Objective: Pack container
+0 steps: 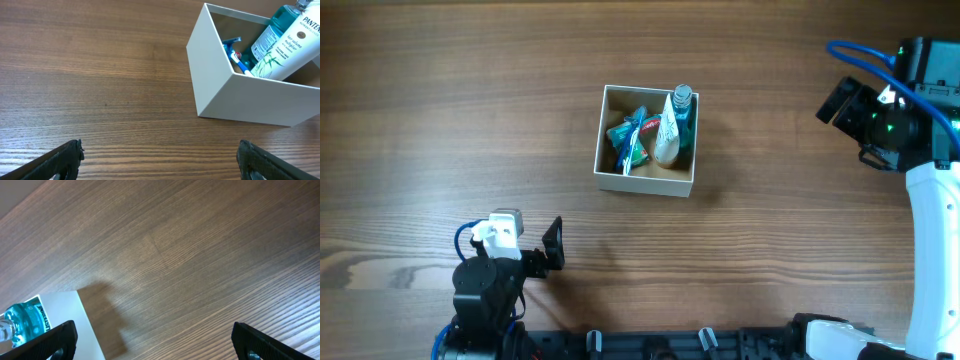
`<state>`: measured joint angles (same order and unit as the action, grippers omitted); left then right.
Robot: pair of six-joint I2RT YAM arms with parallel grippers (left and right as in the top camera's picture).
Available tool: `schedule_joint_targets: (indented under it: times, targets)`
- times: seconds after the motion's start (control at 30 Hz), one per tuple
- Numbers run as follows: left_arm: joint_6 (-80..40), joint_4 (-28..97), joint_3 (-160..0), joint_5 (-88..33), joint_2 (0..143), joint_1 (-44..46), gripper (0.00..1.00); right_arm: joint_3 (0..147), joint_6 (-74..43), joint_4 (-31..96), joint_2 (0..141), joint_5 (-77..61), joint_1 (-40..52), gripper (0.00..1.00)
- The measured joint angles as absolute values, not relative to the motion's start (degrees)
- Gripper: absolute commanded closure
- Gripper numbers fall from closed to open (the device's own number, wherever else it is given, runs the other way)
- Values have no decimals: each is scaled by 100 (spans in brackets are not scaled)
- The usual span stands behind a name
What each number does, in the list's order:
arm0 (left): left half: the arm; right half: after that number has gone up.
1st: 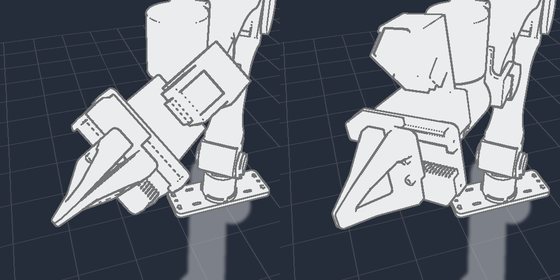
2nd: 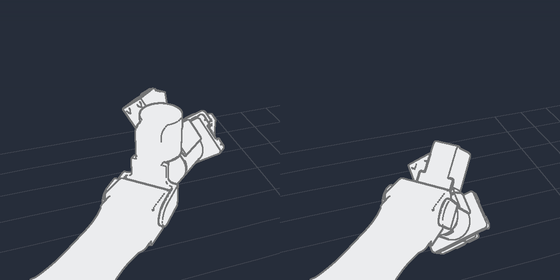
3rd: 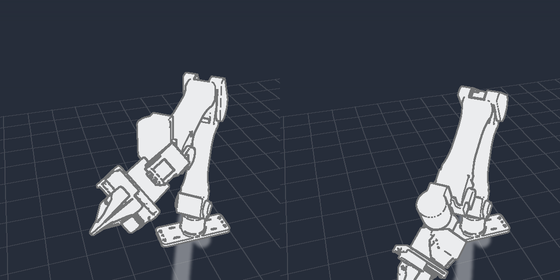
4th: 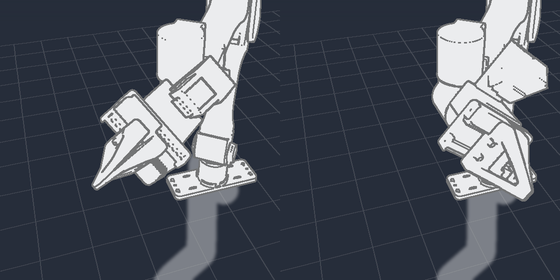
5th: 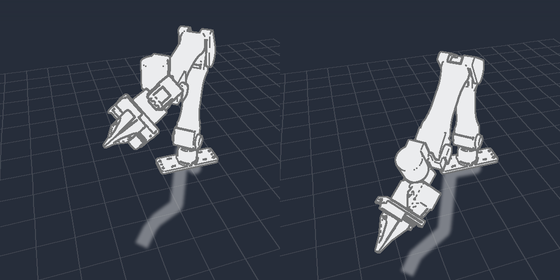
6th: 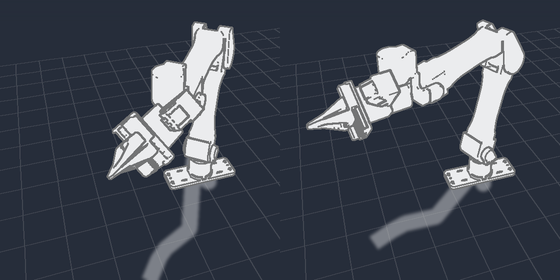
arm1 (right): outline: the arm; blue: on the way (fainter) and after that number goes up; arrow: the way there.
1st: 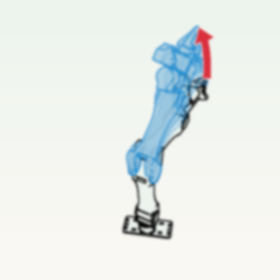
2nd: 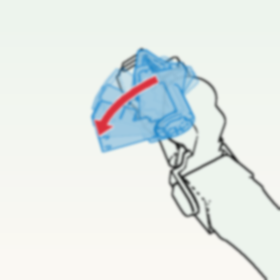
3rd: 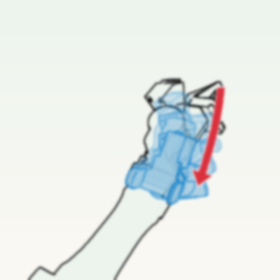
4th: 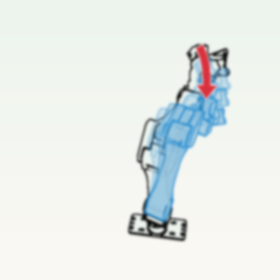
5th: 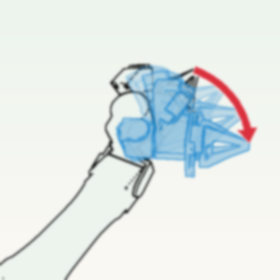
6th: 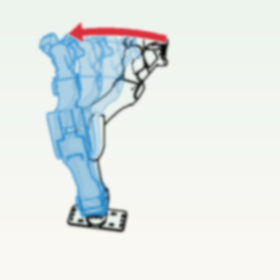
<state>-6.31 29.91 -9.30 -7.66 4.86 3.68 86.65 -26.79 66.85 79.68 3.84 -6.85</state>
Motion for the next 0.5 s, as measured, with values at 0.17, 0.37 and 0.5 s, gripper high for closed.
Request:
schedule_joint_targets:
  times: [0.17, 0.37, 0.5]
  targets:
    - [-631, 2989, -930, -781, 486, 368, 0, 8643, -2679, 6598, 7948, 436, -685, 0]
    - [-631, 2985, -926, -788, 469, 368, 0, 6759, -1024, 4195, 5937, -333, -692, 0]
    - [-631, 2976, -921, -801, 456, 368, 0, 4790, 274, 3380, 3940, -1363, -692, 0]
